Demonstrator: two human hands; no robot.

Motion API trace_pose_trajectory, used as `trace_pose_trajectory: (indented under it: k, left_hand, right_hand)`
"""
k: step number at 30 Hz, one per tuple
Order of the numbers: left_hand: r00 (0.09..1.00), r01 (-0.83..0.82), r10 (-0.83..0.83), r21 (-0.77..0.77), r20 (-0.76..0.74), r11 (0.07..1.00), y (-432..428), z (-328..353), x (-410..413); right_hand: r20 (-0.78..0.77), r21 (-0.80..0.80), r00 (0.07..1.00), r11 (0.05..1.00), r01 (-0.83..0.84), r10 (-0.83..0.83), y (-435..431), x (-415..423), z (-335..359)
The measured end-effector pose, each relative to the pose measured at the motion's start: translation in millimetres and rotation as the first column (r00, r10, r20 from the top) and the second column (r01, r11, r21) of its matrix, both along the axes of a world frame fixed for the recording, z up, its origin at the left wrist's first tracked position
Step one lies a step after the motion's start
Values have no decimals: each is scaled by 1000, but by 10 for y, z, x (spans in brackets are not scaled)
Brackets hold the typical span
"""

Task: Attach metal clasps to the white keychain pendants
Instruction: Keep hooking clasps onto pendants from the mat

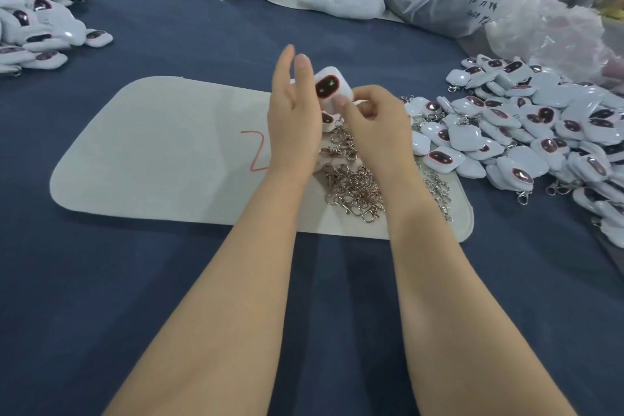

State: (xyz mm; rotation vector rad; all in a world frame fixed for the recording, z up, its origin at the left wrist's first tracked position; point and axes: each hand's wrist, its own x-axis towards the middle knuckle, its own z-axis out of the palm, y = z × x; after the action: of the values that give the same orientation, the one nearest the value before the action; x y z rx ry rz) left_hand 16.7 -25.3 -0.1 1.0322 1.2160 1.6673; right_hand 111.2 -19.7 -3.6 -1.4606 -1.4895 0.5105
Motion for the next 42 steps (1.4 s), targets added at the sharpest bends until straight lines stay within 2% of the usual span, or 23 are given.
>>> trace_pose_trajectory:
  k: [1,2,3,5,6,7,8,9,10,11,12,13,16,18,20,25,28,32,35,36,38,40,42]
  left_hand:
    - [999,13,-11,-29,54,1000,8,12,-7]
    - [995,23,-17,-60,101,998,12,22,-15]
    - [990,25,-12,-90,139,996,12,32,-23]
    - [980,-6,33,-135,197,991,4,50,-39]
    - [974,-25,58,-150,219,988,5,52,-44]
    - [969,-37,75,-163,235,986,11,50,-48]
    - [966,-42,85,-174,244,984,16,47,-49]
    - [965,-45,90,-182,247,982,22,45,-49]
    - [966,-47,93,-187,241,981,25,39,-47]
    - [970,-50,92,-188,225,981,25,32,-46]
    - [976,-52,89,-184,201,982,24,18,-47]
    - [981,-54,85,-177,173,983,22,1,-47]
    - [992,-65,81,-158,96,985,30,-37,-53]
    - [996,-65,74,-144,58,987,35,-48,-54]
    - [997,-59,64,-139,31,989,39,-49,-46]
    - [1000,-19,22,-154,12,988,56,-44,-13]
    - [998,58,-58,-163,10,985,40,-30,23]
    - [996,68,-77,-177,-46,982,36,-56,22]
    - [996,41,-25,-188,89,981,43,-58,-28]
    - [993,27,-4,-193,114,981,41,-50,-41]
    - [989,-6,36,-206,144,979,41,-38,-54]
    - [986,-44,79,-228,145,973,52,-28,-65]
    - [983,-70,108,-242,146,968,52,-24,-76]
  right_hand:
    - [-79,-6,994,998,69,-70,-1,35,4]
    - [-245,-3,959,989,148,-144,4,79,21]
    - [-476,1,858,975,222,-195,6,124,60]
    - [-851,2,504,959,283,-147,20,250,140]
    - [-910,-15,393,957,290,-133,25,310,145]
    - [-904,-51,393,956,287,-166,18,342,146]
    - [-858,-87,465,954,288,-218,12,348,131]
    - [-740,-109,610,945,308,-284,8,332,109]
    - [-506,-115,790,935,337,-347,10,313,66]
    - [-204,-103,911,934,343,-357,15,292,8]
    - [64,-92,942,938,336,-331,12,267,-40]
    - [244,-91,924,941,325,-295,15,235,-78]
    - [484,-112,842,938,329,-237,10,171,-134]
    - [539,-102,812,939,329,-226,15,158,-150]
    - [480,-69,840,944,323,-253,18,162,-144]
    - [-27,79,941,938,338,-337,3,150,-24]
    - [-147,164,969,961,222,-199,-49,24,23]
    - [-53,95,997,995,-44,49,-93,-138,7]
    - [-106,76,992,995,-58,66,-82,-105,59]
    - [-58,45,997,998,-44,47,-76,-65,73]
    - [231,-90,972,996,-15,36,-60,15,81]
    - [488,-274,862,962,2,137,-63,29,64]
    - [558,-387,799,922,12,224,-77,-8,38]
